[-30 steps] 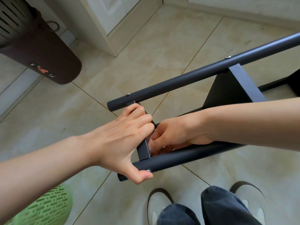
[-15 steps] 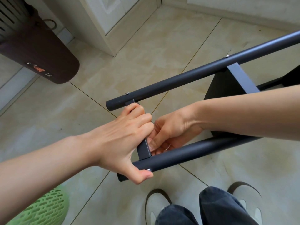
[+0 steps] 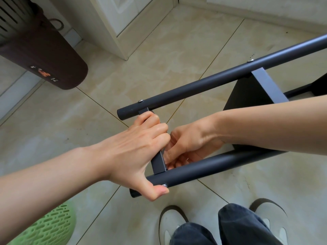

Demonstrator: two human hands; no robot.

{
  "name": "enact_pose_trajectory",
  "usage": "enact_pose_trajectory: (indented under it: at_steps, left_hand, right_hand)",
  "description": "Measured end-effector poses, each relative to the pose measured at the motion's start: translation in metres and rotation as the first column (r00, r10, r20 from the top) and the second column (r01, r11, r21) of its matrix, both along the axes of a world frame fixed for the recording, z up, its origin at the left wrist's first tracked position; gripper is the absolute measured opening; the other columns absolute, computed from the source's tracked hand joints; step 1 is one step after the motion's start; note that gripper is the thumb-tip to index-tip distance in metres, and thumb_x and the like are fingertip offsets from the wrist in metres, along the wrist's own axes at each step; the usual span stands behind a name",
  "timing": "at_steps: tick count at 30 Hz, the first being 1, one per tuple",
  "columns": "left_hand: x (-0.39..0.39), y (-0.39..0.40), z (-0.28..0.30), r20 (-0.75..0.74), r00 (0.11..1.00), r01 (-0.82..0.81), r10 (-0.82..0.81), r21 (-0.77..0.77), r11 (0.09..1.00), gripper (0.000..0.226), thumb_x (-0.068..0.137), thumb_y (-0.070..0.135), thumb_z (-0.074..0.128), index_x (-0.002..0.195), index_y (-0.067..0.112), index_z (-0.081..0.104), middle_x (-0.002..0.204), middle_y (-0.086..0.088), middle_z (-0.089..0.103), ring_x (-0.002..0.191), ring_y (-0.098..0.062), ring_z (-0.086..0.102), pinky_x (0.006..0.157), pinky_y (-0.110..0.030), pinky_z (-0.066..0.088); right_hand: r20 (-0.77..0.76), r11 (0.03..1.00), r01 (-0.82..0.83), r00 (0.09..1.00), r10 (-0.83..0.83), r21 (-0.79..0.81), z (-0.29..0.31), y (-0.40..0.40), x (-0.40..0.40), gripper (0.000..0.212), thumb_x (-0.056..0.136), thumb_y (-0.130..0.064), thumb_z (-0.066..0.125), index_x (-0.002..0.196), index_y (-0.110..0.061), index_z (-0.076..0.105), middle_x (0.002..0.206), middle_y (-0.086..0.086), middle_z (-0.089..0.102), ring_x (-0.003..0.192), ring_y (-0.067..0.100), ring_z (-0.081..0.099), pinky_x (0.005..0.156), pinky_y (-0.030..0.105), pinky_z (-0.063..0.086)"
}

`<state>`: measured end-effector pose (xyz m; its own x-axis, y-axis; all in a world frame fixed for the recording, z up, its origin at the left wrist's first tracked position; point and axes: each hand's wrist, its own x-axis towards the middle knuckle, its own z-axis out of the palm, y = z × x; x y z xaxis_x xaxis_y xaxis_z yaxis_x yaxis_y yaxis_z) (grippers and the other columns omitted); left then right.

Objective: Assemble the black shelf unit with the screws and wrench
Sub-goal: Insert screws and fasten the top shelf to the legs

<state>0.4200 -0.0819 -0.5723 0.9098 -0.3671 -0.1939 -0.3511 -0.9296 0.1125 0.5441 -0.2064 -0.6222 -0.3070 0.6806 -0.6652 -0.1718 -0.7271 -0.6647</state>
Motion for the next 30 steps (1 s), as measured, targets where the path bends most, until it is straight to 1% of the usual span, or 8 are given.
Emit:
enact_pose_trajectory:
  at_steps: [4,7,13,19,24,27,29,30]
  left_hand:
    - [-0.0007,0.0000,-0.0003,-0.008,1.000,-0.006,0.006,0.012,1.000,0.066,0.059,0.077,0.053,0.071,0.014,0.037,0.079,0.004,0.028,0.078,-0.023,0.024,0.086,-0.029,0.023]
    - [-0.0006,-0.0002,0.0007,-0.007,1.000,-0.007,0.007,0.009,1.000,0.066,0.059,0.077,0.053,0.071,0.014,0.036,0.078,0.005,0.027,0.078,-0.021,0.022,0.084,-0.026,0.018]
    - [-0.0014,-0.0007,0.0016,-0.014,1.000,-0.011,0.011,0.008,1.000,0.065,0.059,0.077,0.054,0.071,0.015,0.035,0.079,0.006,0.026,0.079,-0.020,0.021,0.084,-0.025,0.016]
    - [-0.0007,-0.0003,0.0019,-0.025,1.000,-0.011,0.011,0.000,1.000,0.065,0.060,0.076,0.055,0.073,0.016,0.034,0.080,0.005,0.027,0.081,-0.021,0.024,0.085,-0.026,0.018]
    - [-0.0012,-0.0010,0.0029,-0.020,1.000,-0.007,0.007,0.007,1.000,0.065,0.061,0.077,0.055,0.073,0.016,0.033,0.080,0.005,0.025,0.080,-0.020,0.021,0.085,-0.024,0.015]
    - [-0.0013,-0.0010,0.0029,-0.023,1.000,-0.005,0.005,0.006,1.000,0.065,0.061,0.077,0.053,0.072,0.016,0.034,0.080,0.005,0.026,0.080,-0.020,0.022,0.085,-0.025,0.017]
    - [-0.0016,-0.0007,0.0021,-0.025,1.000,-0.003,0.003,0.008,1.000,0.065,0.061,0.077,0.053,0.073,0.016,0.035,0.080,0.005,0.026,0.081,-0.020,0.022,0.086,-0.026,0.019]
    - [-0.0016,-0.0006,0.0021,-0.025,1.000,-0.001,0.002,0.009,1.000,0.065,0.061,0.077,0.053,0.073,0.016,0.035,0.080,0.005,0.026,0.081,-0.020,0.022,0.086,-0.026,0.019]
  right_hand:
    - [-0.008,0.998,0.001,1.000,-0.001,0.058,-0.0009,-0.0030,-0.0006,0.017,0.094,-0.002,0.058,0.078,-0.002,0.065,0.075,0.009,0.062,0.064,0.013,0.056,0.064,0.020,0.051]
    - [-0.019,1.000,0.006,1.000,-0.005,0.030,-0.0026,-0.0039,-0.0007,0.020,0.095,-0.006,0.058,0.076,-0.004,0.065,0.068,0.004,0.064,0.059,0.009,0.058,0.059,0.018,0.051]
    - [0.007,1.000,-0.031,1.000,0.031,0.000,-0.0054,-0.0005,-0.0019,0.016,0.097,-0.016,0.059,0.087,-0.005,0.065,0.072,0.002,0.065,0.064,0.010,0.060,0.066,0.022,0.051]
    - [-0.076,1.000,-0.015,0.997,0.014,-0.008,-0.0038,-0.0018,0.0014,0.019,0.097,-0.008,0.057,0.081,-0.007,0.066,0.066,-0.001,0.067,0.057,0.007,0.063,0.058,0.021,0.053]
    - [-0.018,0.999,-0.025,1.000,0.025,-0.019,-0.0050,-0.0003,-0.0007,0.023,0.096,-0.011,0.058,0.075,-0.008,0.065,0.060,0.000,0.062,0.055,0.009,0.055,0.057,0.019,0.047]
    - [0.007,0.998,-0.021,1.000,0.022,-0.051,-0.0048,0.0023,-0.0022,0.014,0.096,-0.013,0.058,0.086,-0.006,0.065,0.063,0.000,0.063,0.057,0.010,0.056,0.058,0.020,0.049]
    - [-0.019,0.997,-0.035,0.999,0.034,-0.065,-0.0050,0.0029,-0.0021,0.010,0.097,-0.014,0.057,0.099,-0.007,0.063,0.070,0.001,0.064,0.063,0.011,0.059,0.062,0.022,0.053]
    - [-0.038,0.997,-0.049,0.998,0.046,-0.067,-0.0051,0.0026,-0.0012,0.011,0.097,-0.016,0.056,0.101,-0.007,0.062,0.074,0.001,0.064,0.067,0.011,0.060,0.065,0.024,0.054]
